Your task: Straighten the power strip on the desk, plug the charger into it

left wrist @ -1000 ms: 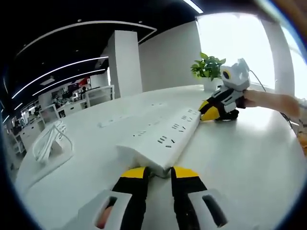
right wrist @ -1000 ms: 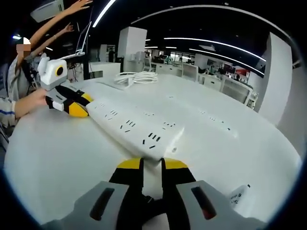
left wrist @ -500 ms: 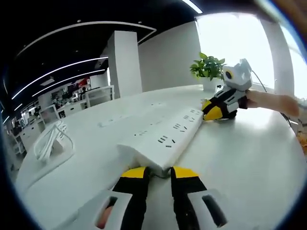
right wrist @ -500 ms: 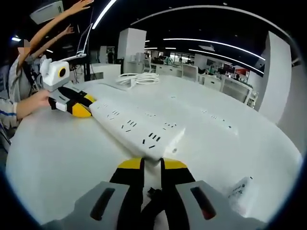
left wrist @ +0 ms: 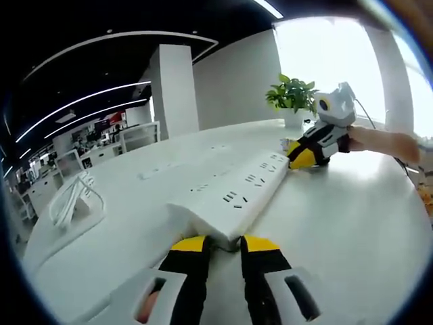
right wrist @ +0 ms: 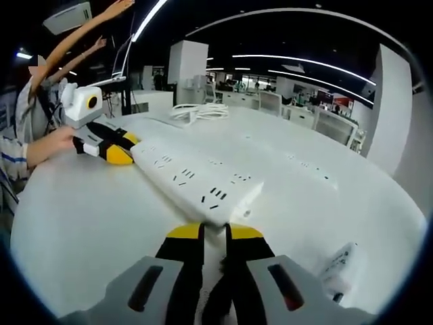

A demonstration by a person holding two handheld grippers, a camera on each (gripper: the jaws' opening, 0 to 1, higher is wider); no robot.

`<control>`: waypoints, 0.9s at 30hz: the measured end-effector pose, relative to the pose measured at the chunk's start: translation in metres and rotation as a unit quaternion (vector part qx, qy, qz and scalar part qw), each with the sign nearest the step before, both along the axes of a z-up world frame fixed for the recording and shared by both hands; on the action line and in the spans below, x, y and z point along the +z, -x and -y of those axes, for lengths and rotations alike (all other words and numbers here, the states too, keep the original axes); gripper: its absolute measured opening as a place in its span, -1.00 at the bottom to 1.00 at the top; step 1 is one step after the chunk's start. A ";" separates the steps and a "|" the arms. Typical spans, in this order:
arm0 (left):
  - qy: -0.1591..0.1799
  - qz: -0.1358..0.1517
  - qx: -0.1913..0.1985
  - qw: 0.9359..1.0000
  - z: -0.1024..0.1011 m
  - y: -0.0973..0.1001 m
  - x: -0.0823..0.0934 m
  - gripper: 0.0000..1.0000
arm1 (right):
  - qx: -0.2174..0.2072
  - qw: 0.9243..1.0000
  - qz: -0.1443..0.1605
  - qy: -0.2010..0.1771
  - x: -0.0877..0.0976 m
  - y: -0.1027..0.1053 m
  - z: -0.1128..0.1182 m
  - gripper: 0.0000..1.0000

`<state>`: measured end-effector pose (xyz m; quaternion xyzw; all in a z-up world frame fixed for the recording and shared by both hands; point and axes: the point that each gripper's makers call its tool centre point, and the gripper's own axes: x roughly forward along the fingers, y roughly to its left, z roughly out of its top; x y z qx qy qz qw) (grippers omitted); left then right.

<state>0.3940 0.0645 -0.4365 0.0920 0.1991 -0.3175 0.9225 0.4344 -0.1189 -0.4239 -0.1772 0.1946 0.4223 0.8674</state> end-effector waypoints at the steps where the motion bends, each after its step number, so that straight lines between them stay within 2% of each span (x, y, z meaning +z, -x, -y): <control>1: 0.000 0.000 0.000 1.000 0.000 0.000 0.000 -0.63 | 0.001 1.000 0.000 0.001 0.000 0.001 0.000 -0.76; 27: -0.008 0.003 -0.005 1.000 -0.001 0.012 0.001 -0.64 | 0.011 1.000 -0.004 0.006 0.001 0.023 0.002 -0.78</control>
